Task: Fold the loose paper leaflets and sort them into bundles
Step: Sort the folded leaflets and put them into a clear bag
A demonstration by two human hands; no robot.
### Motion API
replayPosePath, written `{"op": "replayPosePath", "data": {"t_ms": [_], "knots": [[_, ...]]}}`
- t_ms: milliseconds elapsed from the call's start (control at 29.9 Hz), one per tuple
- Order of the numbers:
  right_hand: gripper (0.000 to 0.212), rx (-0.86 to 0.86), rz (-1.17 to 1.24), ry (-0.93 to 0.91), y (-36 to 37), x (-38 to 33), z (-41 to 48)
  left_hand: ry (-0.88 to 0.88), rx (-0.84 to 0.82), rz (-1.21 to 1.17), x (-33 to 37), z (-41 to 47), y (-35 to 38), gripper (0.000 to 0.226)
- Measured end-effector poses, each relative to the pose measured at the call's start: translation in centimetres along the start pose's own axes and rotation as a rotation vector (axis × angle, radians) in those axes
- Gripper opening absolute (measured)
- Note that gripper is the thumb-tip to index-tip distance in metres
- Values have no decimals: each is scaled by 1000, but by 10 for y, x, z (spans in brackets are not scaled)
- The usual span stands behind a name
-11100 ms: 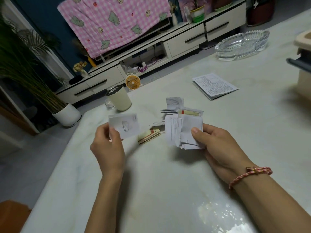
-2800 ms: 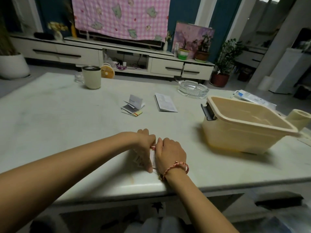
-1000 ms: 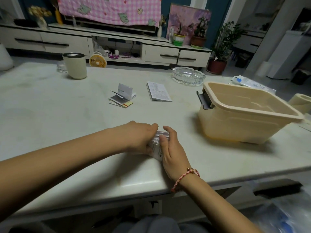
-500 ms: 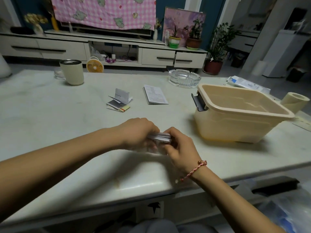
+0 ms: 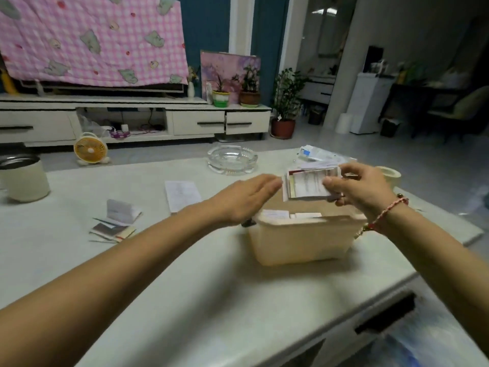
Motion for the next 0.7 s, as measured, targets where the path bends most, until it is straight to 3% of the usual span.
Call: {"op": "replayPosePath", "data": {"t_ms": [67,134,201,268,402,502,603,703], "knots": [[12,25,-19,111,-15,18,14,98,-108,253,1,9,35,56],[11,26,-13,186,-21,31,23,256,-101,545,8,15,51,73],[14,4,0,233,-19,37,26,392,5,620,17,15,48,78],[19,-1,-6,264,-21,41,29,543,128,653,29,10,44,69],[13,-62,-86,314,-14,40,29,656,123,643,33,-29,43,62],[4,-177,-178,367,4,41,21,668,59,654,33,-64,34,62],[8,-351,-236,444,38,50,9,498,-136,519,26,-75,19,59],[8,-529,-310,545,83,66,-7,282,-121,254,11,-60,-12,40]]}}
Point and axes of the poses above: each hand's wrist, its own z-axis towards the middle knuckle, its own y-axis out of the palm, x = y × z, the point moved 10 cm from there along z, towards the middle knuckle, and after that the axes turned 3 degrees about z, right-handed, at the moved point
